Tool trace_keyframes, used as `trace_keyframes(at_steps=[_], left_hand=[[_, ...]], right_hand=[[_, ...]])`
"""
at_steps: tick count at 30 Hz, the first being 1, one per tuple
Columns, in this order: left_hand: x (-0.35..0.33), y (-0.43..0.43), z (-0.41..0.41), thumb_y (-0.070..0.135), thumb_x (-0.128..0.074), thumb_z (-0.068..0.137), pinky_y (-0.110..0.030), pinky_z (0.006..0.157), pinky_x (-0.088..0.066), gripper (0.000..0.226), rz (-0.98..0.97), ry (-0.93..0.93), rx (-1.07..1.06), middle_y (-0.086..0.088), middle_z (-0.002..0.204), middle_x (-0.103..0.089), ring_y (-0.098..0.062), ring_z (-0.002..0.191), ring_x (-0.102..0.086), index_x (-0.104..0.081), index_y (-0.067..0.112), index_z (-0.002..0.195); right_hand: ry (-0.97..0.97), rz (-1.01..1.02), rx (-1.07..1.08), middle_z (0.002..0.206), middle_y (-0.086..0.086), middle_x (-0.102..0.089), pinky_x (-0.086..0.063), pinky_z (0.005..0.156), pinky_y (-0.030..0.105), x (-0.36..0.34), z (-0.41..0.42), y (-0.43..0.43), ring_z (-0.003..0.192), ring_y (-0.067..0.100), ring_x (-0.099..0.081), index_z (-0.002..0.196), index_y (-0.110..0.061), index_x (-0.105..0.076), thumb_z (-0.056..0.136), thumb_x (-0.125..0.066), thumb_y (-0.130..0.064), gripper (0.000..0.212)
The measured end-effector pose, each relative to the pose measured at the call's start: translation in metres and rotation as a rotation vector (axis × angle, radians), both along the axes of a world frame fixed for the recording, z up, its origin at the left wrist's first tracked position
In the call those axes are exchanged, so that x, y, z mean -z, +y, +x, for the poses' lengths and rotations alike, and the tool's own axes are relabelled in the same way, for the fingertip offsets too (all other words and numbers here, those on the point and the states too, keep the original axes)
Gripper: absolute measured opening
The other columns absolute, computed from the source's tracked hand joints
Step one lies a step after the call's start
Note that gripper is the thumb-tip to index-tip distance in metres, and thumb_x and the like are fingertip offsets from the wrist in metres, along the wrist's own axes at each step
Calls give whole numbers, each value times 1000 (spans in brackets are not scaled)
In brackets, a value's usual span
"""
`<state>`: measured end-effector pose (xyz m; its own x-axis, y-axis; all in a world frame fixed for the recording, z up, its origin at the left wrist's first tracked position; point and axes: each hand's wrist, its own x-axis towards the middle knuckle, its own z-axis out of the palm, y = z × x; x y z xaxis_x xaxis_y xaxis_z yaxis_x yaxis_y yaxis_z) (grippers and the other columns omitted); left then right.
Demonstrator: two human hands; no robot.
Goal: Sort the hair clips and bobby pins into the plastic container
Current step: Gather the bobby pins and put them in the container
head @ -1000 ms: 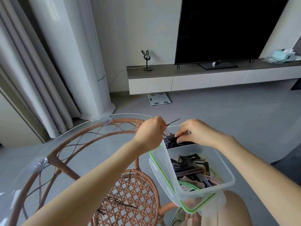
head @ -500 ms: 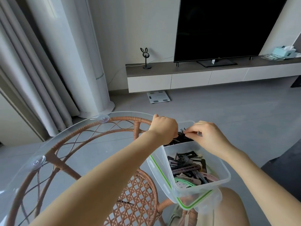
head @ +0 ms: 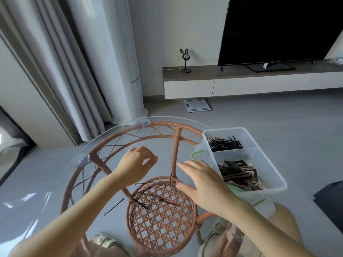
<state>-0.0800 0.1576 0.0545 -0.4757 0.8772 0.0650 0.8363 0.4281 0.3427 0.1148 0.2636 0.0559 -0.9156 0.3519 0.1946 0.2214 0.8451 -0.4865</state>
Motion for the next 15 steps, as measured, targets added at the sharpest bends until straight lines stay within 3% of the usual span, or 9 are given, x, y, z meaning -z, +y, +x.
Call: trace_keyframes(at_steps=[3, 5, 7, 9, 12, 15], left_hand=[[26, -33, 0, 29, -35, 98, -32, 110, -29, 36, -7, -90, 12, 1, 138, -51, -17, 130, -40, -55, 19, 126], [37, -47, 6, 27, -35, 98, -30, 115, -20, 37, 34, -96, 39, 4, 144, -43, -14, 138, -29, -49, 19, 132], [45, -54, 15, 29, -35, 98, -24, 114, -14, 38, 64, -59, 77, 7, 145, -42, -13, 140, -26, -47, 21, 133], [45, -63, 21, 31, -33, 98, -20, 112, -15, 38, 83, -26, 105, 9, 143, -44, -11, 138, -30, -49, 23, 131], [38, -78, 23, 28, -37, 97, -19, 107, -27, 35, 98, -104, 125, 9, 138, -50, -9, 130, -42, -53, 24, 128], [31, -97, 21, 25, -46, 94, -16, 97, -35, 35, 145, -201, -4, 8, 134, -52, -10, 118, -51, -51, 25, 128]], right_hand=[[-102, -112, 107, 142, 5, -39, -31, 106, 32, 20, -27, -8, 130, 19, -34, 141, -15, -25, 95, -39, -32, 51], [-96, -141, 153, 137, 9, -43, -38, 98, 34, 27, -46, -15, 126, 23, -40, 141, -15, -23, 97, -35, -28, 47], [-149, -178, 119, 144, 11, -35, -35, 103, 38, 34, -58, -25, 132, 26, -33, 142, -17, -22, 98, -31, -26, 46], [-170, -144, 72, 149, 10, -28, -29, 109, 38, 43, -59, -37, 137, 25, -26, 142, -17, -21, 98, -29, -25, 45], [-140, -162, -40, 151, 2, -27, -22, 113, 29, 50, -44, -52, 138, 14, -22, 142, -22, -21, 98, -30, -23, 45], [-88, -385, -151, 145, -8, -38, -26, 108, 17, 41, -27, -60, 131, -3, -30, 140, -28, -27, 96, -36, -18, 46]])
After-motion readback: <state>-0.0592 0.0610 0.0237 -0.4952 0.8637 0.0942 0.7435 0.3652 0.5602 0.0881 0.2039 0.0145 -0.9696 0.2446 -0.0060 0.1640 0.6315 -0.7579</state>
